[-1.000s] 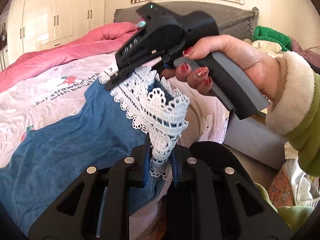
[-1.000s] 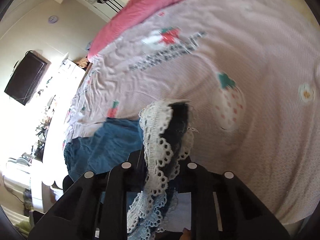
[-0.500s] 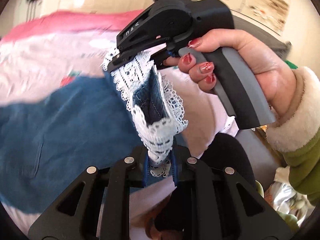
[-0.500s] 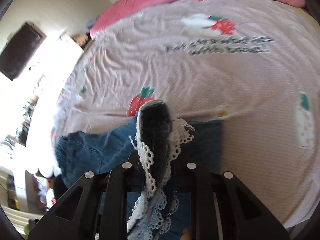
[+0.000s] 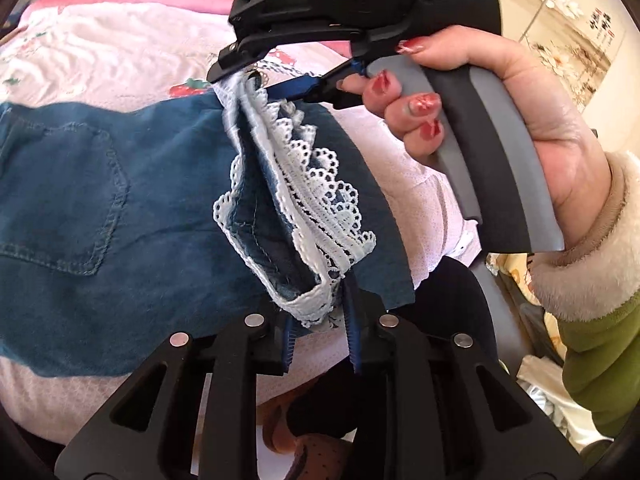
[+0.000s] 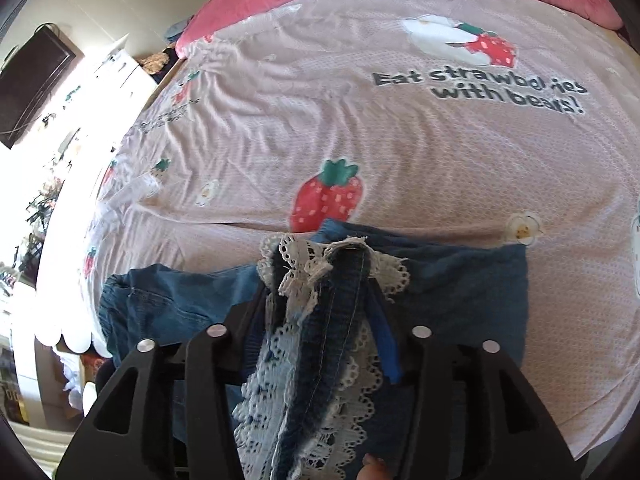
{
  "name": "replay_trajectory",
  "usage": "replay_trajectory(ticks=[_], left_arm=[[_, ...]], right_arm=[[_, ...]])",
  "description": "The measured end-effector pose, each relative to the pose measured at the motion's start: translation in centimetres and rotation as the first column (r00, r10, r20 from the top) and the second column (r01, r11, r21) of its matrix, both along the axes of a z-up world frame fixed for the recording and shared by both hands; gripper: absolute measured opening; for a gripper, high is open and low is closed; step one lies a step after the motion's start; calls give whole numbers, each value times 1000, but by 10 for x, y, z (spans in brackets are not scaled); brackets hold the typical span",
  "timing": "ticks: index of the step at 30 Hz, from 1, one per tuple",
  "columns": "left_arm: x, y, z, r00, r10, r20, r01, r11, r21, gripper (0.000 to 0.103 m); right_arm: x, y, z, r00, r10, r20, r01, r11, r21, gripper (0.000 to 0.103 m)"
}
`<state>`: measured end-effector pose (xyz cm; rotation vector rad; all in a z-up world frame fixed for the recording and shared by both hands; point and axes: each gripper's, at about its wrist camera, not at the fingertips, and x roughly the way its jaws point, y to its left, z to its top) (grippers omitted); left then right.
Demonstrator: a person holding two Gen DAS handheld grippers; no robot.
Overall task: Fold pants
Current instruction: 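Lay the lace hem flat with the right gripper and open it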
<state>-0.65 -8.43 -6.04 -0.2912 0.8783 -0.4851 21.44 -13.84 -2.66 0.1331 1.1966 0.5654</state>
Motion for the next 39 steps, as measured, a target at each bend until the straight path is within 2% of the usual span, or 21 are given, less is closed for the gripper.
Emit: replay_trajectory(ticks=[4, 8, 9, 11, 17, 20, 22, 23, 24, 26, 29, 32, 37, 39], left_arm=[[-2, 17, -2, 999, 43, -19, -43, 999, -18, 20], [-10, 31, 4, 997, 71, -6, -71, 997, -19, 30], [-15, 35, 8, 997, 77, 7, -77, 997, -11, 37], [-25, 43, 17, 994, 98, 49, -99, 995, 19, 43], [-30, 47, 44, 980, 123, 157, -136, 988, 71, 48], [-22, 29, 52, 978, 79, 191, -102, 989, 110, 47], [-15, 12, 52, 976, 44, 214, -79, 984, 157, 31], [-12, 6, 51, 977, 30, 213, -68, 982, 175, 23], [-7, -3, 45, 980, 11, 201, -49, 981, 188, 23], [-1, -9, 31, 988, -2, 157, -32, 977, 211, 15], [0, -10, 12, 996, -6, 84, -12, 978, 210, 15], [-4, -8, 6, 997, -12, 72, -3, 980, 200, 15], [-8, -7, 2, 998, -9, 66, -4, 979, 203, 15], [-8, -6, 1, 998, -6, 62, -6, 980, 198, 15]], right_arm=[[-7, 11, 5, 996, 90, 21, -91, 994, 56, 60], [-10, 2, 21, 991, 95, 94, -102, 992, 75, 61], [-9, -3, 25, 990, 85, 117, -91, 995, 51, 62], [-5, -8, 27, 988, 83, 134, -85, 996, 13, 62], [5, -1, 17, 976, 131, 172, -111, 986, -122, 62], [11, 7, 9, 977, 139, 159, -120, 985, -123, 61], [14, 16, 0, 974, 161, 158, -133, 976, -172, 43], [15, 20, -4, 975, 167, 149, -140, 974, -176, 31], [15, 24, -10, 973, 189, 133, -162, 968, -189, 18], [10, 28, -12, 966, 216, 144, -183, 960, -211, 14], [-1, 26, 2, 958, 229, 175, -208, 969, -131, 12], [-8, 30, 12, 948, 246, 204, -232, 969, -90, 12], [-2, 53, -7, 940, 291, 177, -260, 949, -176, 13], [2, 55, -17, 947, 282, 156, -254, 951, -174, 20]])
